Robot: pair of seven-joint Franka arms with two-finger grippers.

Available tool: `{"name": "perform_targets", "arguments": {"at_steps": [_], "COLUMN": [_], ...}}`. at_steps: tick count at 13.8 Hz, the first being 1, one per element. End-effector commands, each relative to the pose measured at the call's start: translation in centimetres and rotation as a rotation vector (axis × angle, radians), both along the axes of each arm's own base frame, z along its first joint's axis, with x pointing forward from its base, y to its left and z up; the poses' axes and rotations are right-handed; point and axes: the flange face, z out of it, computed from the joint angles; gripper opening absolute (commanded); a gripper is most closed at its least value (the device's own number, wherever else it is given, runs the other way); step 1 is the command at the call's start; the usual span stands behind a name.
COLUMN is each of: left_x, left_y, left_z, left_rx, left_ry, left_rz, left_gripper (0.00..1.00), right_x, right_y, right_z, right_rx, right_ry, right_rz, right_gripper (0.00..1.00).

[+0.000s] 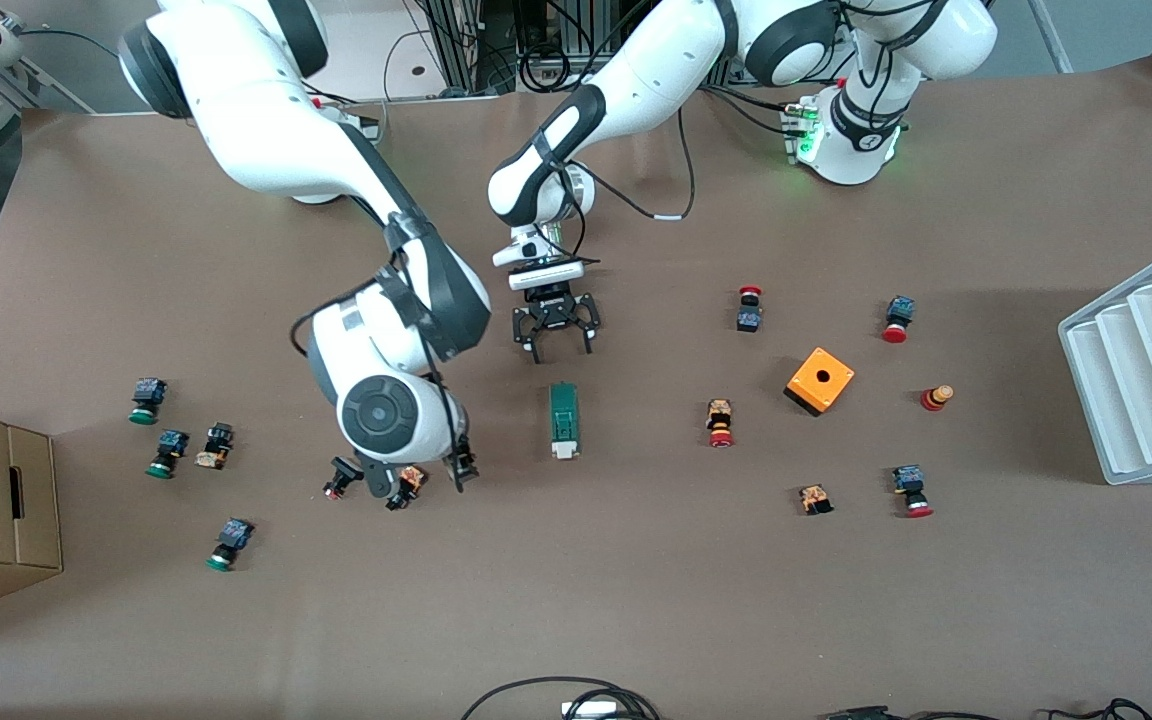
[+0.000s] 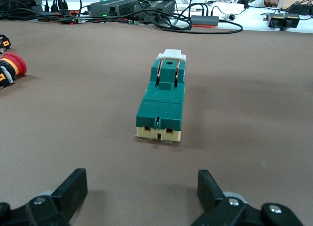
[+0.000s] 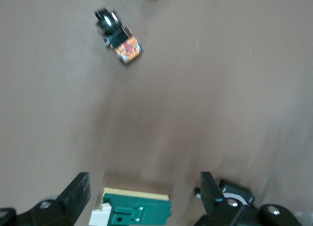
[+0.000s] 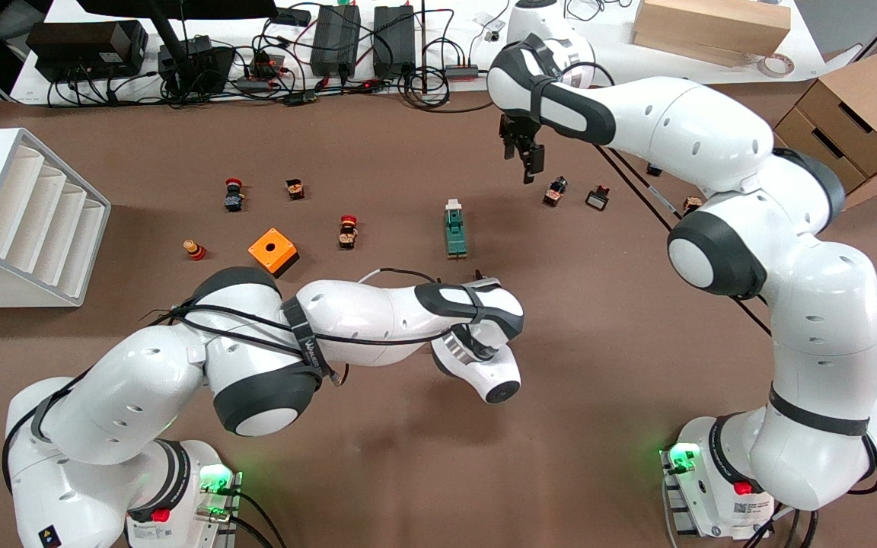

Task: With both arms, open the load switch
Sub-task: 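Lower the right gripper onto the white handle of the switch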

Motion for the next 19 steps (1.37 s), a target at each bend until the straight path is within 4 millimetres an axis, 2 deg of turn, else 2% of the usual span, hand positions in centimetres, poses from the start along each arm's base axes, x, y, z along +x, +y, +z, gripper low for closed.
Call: {"name": "perform_targets", "arguments": {"at_steps": [1,2,5,10,12,15,17,19], "left_x": [-1.2,-1.3,-1.3,-1.1,-1.1,-1.2,-1.1,-1.2], "left_y": [0.4,0.4,0.3,0.4,0.4,0.4,0.4,0.4], "left_z": [-3.3,-3.3,-3.2,-3.2,-3.2,-3.2,-3.1,-3.3], "left_rx": [-0.008,-0.011,-0.010,-0.011,-0.010,-0.011,-0.011,-0.010], "left_ry": [0.034,0.036,0.035,0.033,0.034,0.033,0.033,0.034], "left_rz": [0.009,0.008,0.008,0.011,0.010,0.009,0.010,0.009], "left_gripper": [1.00,1.00,1.00,1.00,1.00,1.00,1.00,1.00], "right_x": [1.8,2.1,3.0,1.1,1.1,0.9,1.1,1.4], "right_y": [2.1,3.1,4.4,8.1,8.9,9.4,9.6,9.4], "right_z": [-1.0,-1.3,-1.9,-6.8,-7.4,-8.1,-8.8,-9.4], "right_rx": [0.050,0.094,0.179,0.157,0.166,0.181,0.185,0.183], "right_ry": [-0.004,-0.012,-0.046,-0.039,-0.057,-0.039,-0.043,-0.042], "right_rz": [-0.165,-0.243,-0.376,-0.372,-0.384,-0.410,-0.427,-0.433], "right_gripper": [1.00,1.00,1.00,0.98,0.92,0.74,0.72,0.65]}}
